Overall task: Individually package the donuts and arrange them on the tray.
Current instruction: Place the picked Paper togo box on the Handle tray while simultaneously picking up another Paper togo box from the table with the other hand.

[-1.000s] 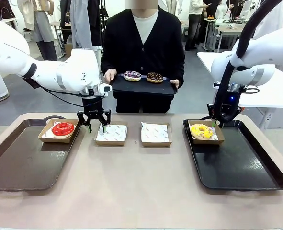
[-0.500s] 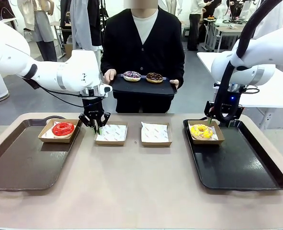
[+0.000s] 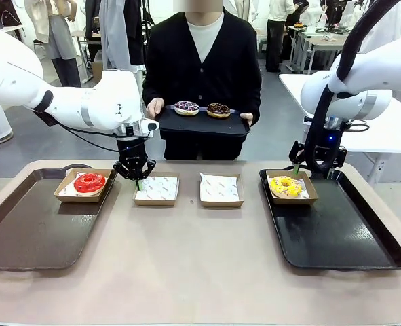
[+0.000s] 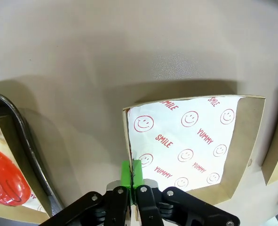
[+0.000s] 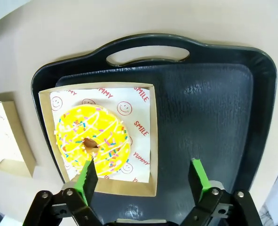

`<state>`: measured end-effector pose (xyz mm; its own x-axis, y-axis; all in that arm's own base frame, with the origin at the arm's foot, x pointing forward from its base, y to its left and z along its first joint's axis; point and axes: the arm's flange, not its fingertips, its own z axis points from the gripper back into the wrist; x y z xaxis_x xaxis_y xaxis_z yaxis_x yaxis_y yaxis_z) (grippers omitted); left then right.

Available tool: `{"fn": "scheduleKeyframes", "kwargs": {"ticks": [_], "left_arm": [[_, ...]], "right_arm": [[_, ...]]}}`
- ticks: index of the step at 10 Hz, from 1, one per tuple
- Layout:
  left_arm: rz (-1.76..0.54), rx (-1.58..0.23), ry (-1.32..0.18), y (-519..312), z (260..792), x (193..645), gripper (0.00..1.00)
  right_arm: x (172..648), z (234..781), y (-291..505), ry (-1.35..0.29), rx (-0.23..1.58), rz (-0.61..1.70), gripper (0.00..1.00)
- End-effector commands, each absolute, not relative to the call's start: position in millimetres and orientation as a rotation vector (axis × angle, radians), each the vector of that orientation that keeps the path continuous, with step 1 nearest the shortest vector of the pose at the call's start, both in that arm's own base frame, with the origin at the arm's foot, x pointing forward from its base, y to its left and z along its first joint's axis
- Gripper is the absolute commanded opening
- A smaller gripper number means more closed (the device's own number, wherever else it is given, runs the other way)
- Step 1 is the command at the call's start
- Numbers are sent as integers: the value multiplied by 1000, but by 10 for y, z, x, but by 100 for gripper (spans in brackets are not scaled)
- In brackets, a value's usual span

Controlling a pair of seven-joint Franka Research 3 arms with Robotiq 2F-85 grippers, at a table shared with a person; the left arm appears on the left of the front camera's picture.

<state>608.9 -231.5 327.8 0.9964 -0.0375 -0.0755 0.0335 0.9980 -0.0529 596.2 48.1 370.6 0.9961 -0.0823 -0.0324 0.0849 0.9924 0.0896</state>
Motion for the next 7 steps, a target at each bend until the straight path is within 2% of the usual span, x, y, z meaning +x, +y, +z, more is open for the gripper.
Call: {"fn": "scheduleKeyframes", "kwargs": {"ticks": [1, 7], "left_arm": [[-36, -49, 81, -2301, 3295, 6135, 0], [-36, -52, 77, -2315, 3278, 6089, 0]], "right_arm": [[5919, 3748, 450, 48, 123, -69, 100], [5962, 3706, 481, 29, 91, -84, 100]]}}
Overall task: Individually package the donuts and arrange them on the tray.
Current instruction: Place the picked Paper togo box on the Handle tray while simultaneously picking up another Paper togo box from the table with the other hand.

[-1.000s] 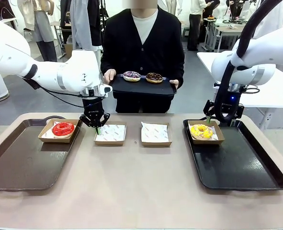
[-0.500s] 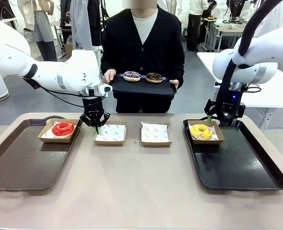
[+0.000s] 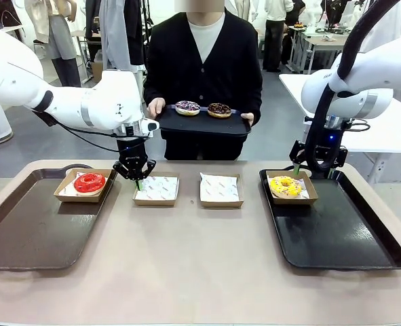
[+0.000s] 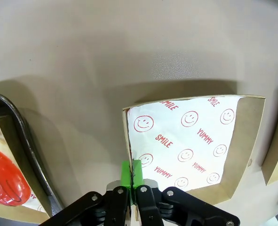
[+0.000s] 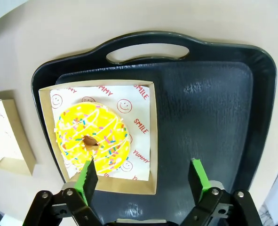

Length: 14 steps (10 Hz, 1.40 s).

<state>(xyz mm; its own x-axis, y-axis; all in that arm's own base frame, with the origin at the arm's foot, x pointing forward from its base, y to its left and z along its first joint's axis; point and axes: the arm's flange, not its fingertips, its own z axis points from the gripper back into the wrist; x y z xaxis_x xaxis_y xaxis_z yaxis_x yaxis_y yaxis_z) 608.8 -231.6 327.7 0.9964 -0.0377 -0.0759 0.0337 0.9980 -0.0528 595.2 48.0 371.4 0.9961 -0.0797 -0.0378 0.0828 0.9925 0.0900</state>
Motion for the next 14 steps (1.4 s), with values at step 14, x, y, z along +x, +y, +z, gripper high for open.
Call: {"fn": "scheduleKeyframes", "kwargs": {"ticks": [14], "left_arm": [[-21, -40, 7, -2538, 5090, 6184, 1]], "right_arm": [[4896, 3710, -1674, 58, 1288, -26, 100]]}}
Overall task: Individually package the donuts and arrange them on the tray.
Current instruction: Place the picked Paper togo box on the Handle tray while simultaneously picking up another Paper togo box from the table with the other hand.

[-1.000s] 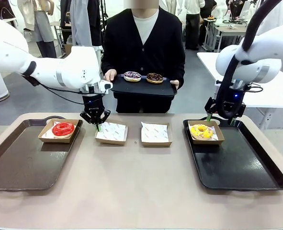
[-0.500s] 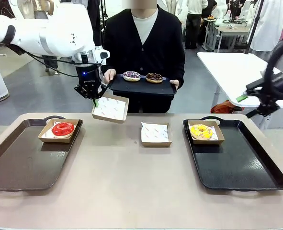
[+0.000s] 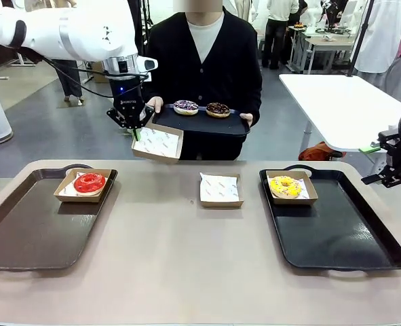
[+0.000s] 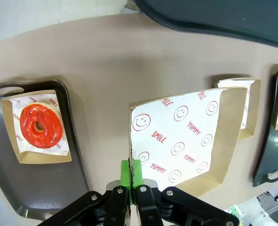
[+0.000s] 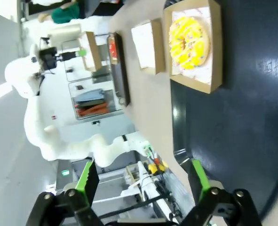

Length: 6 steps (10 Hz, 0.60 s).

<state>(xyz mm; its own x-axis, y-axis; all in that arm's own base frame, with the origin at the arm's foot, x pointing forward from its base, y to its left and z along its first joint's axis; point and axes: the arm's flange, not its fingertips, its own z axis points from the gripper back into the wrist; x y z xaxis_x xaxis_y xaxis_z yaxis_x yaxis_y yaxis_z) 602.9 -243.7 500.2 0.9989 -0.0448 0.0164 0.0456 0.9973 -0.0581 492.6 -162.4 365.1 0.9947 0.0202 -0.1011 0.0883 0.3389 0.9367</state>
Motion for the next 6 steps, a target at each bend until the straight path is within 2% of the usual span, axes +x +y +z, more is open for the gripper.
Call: {"fn": "scheduleKeyframes", "kwargs": {"ticks": [1, 4, 6], "left_arm": [[-16, -44, 17, -2562, 5090, 6250, 1], [7, -55, 49, -2563, 5054, 6414, 1], [16, -55, 52, -2554, 5044, 6457, 1]], "right_arm": [[4823, 3670, -1714, 41, 1312, -37, 100], [4455, 3599, -1820, -27, 1343, -59, 100], [4406, 3599, -1825, -31, 1328, -58, 100]]}}
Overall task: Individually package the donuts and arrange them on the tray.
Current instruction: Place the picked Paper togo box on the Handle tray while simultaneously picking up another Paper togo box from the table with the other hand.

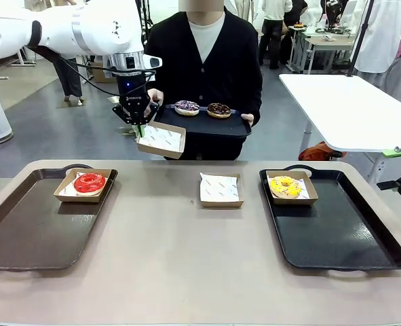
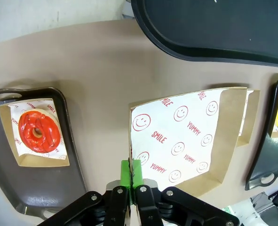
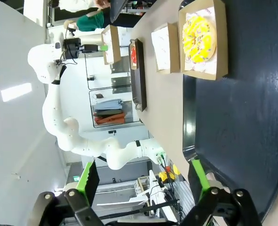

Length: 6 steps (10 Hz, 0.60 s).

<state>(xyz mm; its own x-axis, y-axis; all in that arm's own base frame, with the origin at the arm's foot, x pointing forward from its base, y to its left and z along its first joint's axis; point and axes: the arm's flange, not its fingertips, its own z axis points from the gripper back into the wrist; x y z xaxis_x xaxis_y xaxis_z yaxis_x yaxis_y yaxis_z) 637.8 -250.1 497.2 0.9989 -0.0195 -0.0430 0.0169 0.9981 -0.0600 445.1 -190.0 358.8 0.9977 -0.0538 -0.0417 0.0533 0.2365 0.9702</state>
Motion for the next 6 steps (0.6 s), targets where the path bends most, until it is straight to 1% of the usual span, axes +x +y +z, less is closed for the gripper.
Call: {"fn": "scheduleKeyframes", "kwargs": {"ticks": [1, 2, 6], "left_arm": [[-22, -59, 41, -2503, 4972, 6342, 1], [-22, -59, 41, -2503, 4972, 6342, 1], [-22, -59, 41, -2503, 4972, 6342, 1]], "right_arm": [[4393, 3610, -1818, -39, 1327, -48, 100], [4451, 3588, -1900, 0, 1330, -73, 100], [4451, 3588, -1900, 0, 1330, -73, 100]]}}
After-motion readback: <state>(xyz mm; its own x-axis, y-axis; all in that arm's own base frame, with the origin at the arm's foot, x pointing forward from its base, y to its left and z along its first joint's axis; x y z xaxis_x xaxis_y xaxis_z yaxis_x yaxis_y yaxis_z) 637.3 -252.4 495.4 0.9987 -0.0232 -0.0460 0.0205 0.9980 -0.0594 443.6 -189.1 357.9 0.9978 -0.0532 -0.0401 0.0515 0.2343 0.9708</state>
